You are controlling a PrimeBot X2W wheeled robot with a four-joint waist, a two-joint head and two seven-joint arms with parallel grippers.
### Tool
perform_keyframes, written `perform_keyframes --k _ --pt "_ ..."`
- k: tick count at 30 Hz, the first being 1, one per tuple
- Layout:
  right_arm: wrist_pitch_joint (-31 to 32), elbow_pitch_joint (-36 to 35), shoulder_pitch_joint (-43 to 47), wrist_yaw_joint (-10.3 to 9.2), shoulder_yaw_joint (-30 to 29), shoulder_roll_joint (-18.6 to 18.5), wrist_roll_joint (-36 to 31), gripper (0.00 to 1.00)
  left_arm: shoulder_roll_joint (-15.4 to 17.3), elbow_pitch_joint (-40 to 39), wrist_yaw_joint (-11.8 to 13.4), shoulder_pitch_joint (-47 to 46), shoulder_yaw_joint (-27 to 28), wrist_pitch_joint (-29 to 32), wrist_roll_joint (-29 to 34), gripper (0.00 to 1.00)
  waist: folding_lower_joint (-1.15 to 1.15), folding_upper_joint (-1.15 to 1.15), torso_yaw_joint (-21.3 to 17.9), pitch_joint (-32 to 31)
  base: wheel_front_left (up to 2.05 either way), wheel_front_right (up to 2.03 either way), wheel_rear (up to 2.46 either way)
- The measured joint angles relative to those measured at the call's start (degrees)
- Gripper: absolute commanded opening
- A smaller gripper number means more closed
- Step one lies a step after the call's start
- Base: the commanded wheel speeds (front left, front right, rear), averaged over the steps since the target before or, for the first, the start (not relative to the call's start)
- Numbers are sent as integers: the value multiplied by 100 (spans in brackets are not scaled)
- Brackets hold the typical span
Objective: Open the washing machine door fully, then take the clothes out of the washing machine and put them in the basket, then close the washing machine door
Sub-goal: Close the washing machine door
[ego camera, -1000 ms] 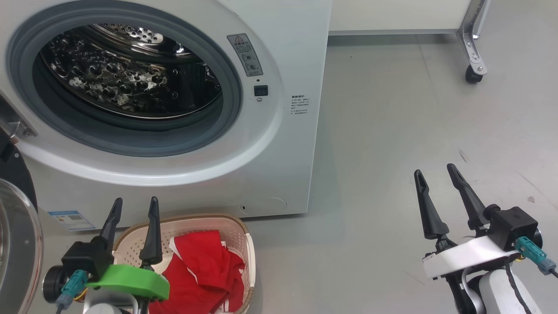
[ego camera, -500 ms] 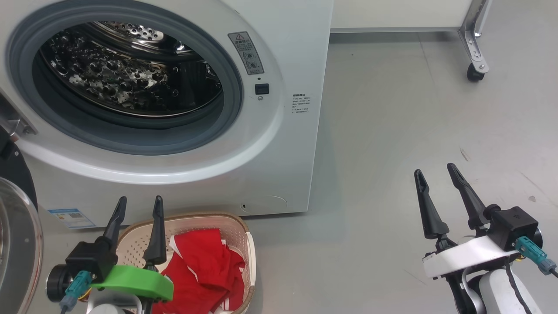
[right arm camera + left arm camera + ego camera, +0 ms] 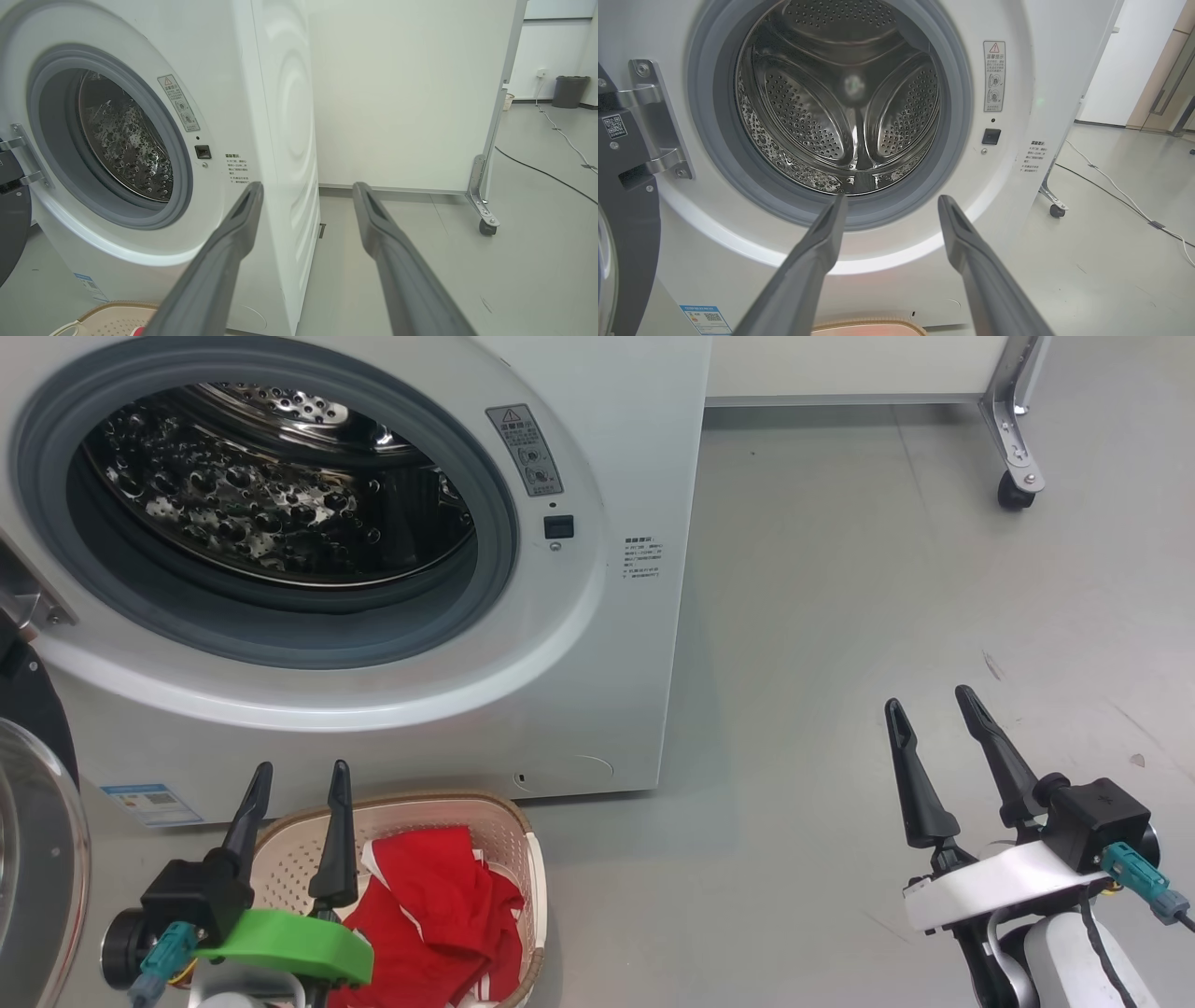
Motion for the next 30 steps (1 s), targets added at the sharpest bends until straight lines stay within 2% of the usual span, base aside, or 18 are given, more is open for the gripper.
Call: perform_keyframes --k 15,30 --pt "0 1 0 0 2 5 0 100 0 1 29 27 -42 0 -113 100 0 0 4 16 -43 43 0" --pt "0 10 -1 1 62 4 -5 100 1 -14 74 31 -57 0 -111 100 0 0 48 -10 -105 105 0"
